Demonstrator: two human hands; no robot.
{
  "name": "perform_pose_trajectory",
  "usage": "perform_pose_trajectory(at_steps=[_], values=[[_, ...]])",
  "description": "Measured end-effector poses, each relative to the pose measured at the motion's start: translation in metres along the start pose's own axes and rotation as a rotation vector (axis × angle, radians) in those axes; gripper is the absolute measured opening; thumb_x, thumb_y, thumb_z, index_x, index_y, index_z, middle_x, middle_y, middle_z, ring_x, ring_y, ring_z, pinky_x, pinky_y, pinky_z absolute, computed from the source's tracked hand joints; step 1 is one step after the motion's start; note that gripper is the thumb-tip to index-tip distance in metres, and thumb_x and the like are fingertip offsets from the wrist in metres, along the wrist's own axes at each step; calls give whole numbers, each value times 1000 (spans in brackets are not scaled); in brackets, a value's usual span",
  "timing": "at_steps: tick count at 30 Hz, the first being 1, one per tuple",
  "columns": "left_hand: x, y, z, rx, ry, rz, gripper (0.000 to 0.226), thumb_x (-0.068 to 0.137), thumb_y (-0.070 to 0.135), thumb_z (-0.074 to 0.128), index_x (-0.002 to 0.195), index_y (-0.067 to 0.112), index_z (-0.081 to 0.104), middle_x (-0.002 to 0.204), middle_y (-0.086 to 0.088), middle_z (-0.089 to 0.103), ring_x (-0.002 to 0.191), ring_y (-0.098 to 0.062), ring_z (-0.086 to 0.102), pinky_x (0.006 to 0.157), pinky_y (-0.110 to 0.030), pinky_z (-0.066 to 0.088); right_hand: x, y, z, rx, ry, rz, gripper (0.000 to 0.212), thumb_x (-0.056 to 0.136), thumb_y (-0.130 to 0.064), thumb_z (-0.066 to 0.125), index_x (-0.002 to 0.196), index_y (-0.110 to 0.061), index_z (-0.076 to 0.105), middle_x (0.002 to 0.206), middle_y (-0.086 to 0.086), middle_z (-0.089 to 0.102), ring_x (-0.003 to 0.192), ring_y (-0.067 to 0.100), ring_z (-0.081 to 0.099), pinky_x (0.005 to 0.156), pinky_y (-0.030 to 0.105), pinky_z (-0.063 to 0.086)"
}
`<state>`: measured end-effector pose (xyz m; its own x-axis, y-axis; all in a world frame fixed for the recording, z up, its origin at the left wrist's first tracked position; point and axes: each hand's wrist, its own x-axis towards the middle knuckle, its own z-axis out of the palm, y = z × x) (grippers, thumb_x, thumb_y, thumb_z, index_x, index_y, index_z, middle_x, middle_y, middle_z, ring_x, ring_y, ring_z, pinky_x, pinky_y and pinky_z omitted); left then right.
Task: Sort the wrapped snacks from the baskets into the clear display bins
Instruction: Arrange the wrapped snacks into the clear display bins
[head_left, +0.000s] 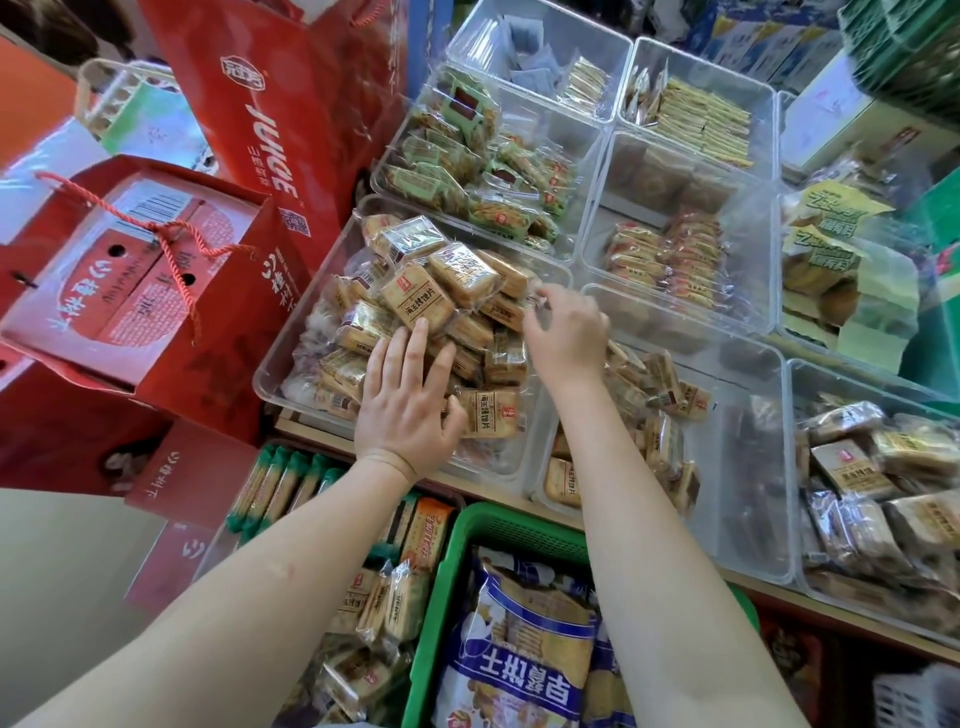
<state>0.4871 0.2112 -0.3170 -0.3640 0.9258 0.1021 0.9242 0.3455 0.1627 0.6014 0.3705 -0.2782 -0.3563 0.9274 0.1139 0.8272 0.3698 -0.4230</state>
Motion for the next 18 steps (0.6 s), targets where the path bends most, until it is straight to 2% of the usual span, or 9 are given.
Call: perform_pose_trajectory(at_steps=[2, 4, 8, 13, 15, 17, 18], values=[[0, 0, 0, -6, 4, -1, 62, 88, 42, 35, 145, 18, 43, 161, -17, 22, 147, -36, 22, 122, -48, 5, 10, -10, 9, 17, -172, 45, 51, 94, -42, 62, 135, -16, 49, 121, 4, 61, 116, 25, 53, 105, 44, 35], [0, 0, 0, -10, 8, 2, 62, 88, 42, 36, 145, 18, 44, 161, -17, 22, 147, -36, 21, 122, -49, 5, 17, -11, 16, 39, -271, 130, 64, 90, -48, 68, 138, -16, 40, 129, 5, 57, 123, 27, 50, 109, 47, 34], [1, 0, 1, -8, 19, 2, 61, 88, 41, 37, 143, 17, 45, 160, -18, 24, 146, -36, 22, 122, -48, 5, 21, -8, 19, 44, -257, 153, 62, 87, -44, 72, 133, -16, 40, 132, 4, 53, 126, 28, 46, 107, 45, 34], [1, 0, 2, 1, 17, 1, 60, 89, 42, 38, 144, 18, 44, 161, -17, 22, 147, -36, 21, 122, -47, 2, 10, -19, -2, -11, -297, 178, 76, 85, -51, 69, 144, -15, 38, 140, 9, 44, 133, 30, 36, 112, 47, 30], [1, -1, 2, 8, 14, 1, 61, 89, 42, 38, 145, 18, 43, 161, -17, 21, 147, -35, 20, 122, -46, -1, -6, -11, -16, 40, -266, 201, 70, 85, -51, 68, 139, -14, 44, 130, 10, 44, 125, 31, 41, 107, 48, 39], [1, -1, 1, 9, 12, 1, 61, 89, 41, 37, 145, 18, 43, 161, -17, 22, 147, -35, 20, 122, -44, -3, -32, 8, -27, 122, -111, 220, 63, 86, -47, 69, 134, -13, 48, 117, 6, 40, 109, 27, 49, 92, 41, 49], [1, -1, 0, 9, 11, -2, 61, 89, 41, 36, 145, 18, 43, 161, -18, 22, 147, -35, 20, 122, -44, -4, -46, 20, -30, 165, 3, 245, 58, 87, -42, 70, 133, -13, 49, 114, 5, 38, 102, 25, 50, 84, 34, 50]])
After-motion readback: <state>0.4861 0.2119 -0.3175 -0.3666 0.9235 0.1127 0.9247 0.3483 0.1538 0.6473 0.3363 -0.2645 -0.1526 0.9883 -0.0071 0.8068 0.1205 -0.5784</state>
